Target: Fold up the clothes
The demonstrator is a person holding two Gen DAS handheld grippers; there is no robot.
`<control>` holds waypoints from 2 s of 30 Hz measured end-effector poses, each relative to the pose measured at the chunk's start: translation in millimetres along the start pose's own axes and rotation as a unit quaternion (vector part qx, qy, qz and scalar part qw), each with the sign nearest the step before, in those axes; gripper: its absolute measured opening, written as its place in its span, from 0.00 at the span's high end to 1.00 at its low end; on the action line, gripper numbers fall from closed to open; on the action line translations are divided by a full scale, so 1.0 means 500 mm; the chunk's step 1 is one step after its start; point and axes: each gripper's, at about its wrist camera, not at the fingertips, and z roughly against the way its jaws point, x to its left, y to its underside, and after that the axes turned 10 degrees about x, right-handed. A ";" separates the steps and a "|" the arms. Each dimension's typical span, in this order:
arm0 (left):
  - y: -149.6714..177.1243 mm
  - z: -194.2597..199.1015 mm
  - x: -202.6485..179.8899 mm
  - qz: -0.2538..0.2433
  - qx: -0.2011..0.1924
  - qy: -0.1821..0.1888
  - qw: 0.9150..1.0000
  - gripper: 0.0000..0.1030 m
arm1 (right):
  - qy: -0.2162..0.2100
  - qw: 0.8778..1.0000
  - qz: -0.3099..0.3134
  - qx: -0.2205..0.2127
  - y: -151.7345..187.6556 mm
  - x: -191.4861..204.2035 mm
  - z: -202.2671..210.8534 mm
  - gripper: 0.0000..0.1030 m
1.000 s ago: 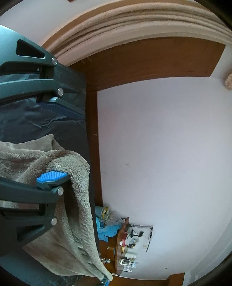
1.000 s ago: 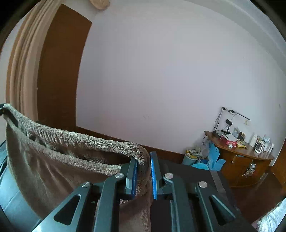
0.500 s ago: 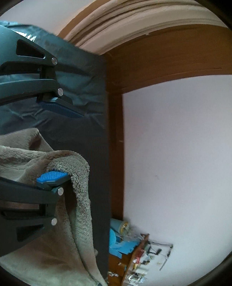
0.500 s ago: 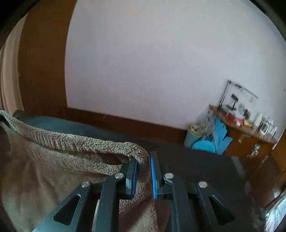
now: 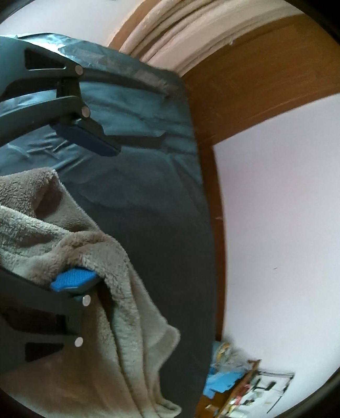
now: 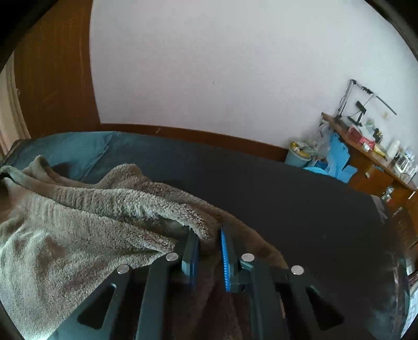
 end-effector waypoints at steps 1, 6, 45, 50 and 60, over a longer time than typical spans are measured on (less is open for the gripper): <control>0.003 0.003 0.009 0.001 0.004 0.015 1.000 0.21 | -0.006 1.000 -0.001 0.002 0.001 -0.001 0.002 0.84; 0.021 0.020 0.054 0.004 0.021 0.092 0.995 0.19 | -0.060 0.998 -0.021 -0.007 0.012 -0.025 0.039 0.78; 0.071 -0.011 0.043 0.037 0.083 0.095 0.991 0.05 | -0.052 0.997 0.024 0.056 -0.011 0.050 -0.039 0.28; 0.074 0.022 0.052 0.024 0.073 0.090 0.993 0.05 | -0.050 0.997 0.030 0.052 0.007 0.057 -0.007 0.28; 0.157 0.135 0.043 -0.003 0.012 0.110 0.994 0.04 | -0.167 0.981 0.085 0.038 0.009 0.164 0.111 0.26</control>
